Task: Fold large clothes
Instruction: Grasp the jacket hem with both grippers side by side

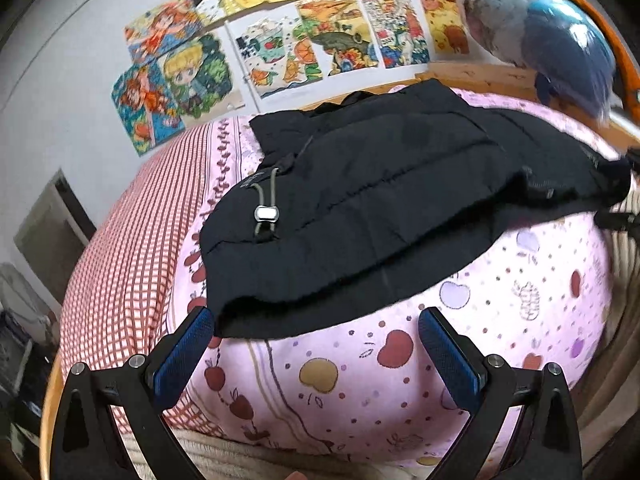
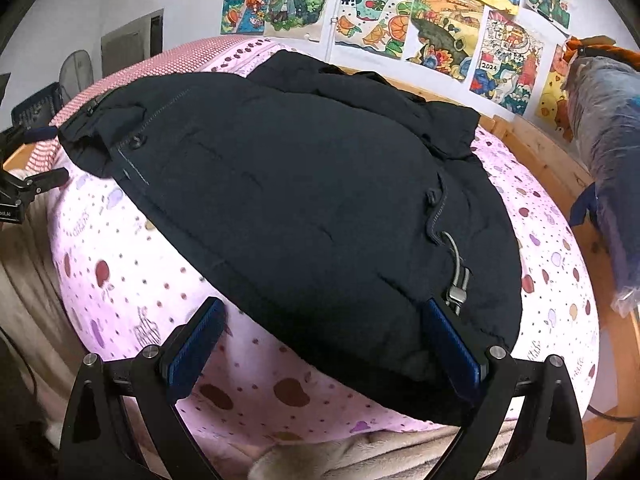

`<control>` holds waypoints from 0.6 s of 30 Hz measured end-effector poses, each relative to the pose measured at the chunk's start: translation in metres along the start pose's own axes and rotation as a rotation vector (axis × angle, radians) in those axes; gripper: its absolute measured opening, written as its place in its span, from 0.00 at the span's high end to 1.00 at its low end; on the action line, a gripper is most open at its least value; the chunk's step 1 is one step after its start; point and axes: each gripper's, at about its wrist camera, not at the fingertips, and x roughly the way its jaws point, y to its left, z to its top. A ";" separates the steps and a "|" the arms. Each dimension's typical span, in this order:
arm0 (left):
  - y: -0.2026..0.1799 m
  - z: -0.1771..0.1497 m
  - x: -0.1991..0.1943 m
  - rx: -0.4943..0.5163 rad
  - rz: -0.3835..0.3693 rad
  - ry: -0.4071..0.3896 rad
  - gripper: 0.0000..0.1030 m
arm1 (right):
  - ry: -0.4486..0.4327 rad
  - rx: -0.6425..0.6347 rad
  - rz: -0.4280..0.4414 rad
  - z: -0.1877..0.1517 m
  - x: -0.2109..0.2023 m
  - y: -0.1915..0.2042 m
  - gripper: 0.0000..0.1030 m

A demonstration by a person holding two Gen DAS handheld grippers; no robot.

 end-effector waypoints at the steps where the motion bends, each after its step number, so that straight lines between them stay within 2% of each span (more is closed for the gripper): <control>1: -0.004 -0.001 0.002 0.021 0.008 0.000 0.00 | 0.000 -0.009 -0.007 -0.002 0.000 0.001 0.06; 6: -0.014 0.000 0.004 0.061 0.079 -0.028 0.00 | -0.015 -0.057 -0.033 -0.007 -0.002 0.006 0.06; 11: -0.026 0.001 -0.004 0.104 0.151 -0.099 0.00 | -0.043 -0.064 -0.068 -0.005 -0.005 0.007 0.04; 15: -0.039 0.009 0.000 0.125 0.133 -0.136 0.00 | -0.079 -0.046 -0.128 -0.001 -0.005 0.003 0.04; 18: -0.051 0.012 0.007 0.150 0.116 -0.141 0.00 | -0.089 0.000 -0.133 0.004 -0.002 -0.003 0.04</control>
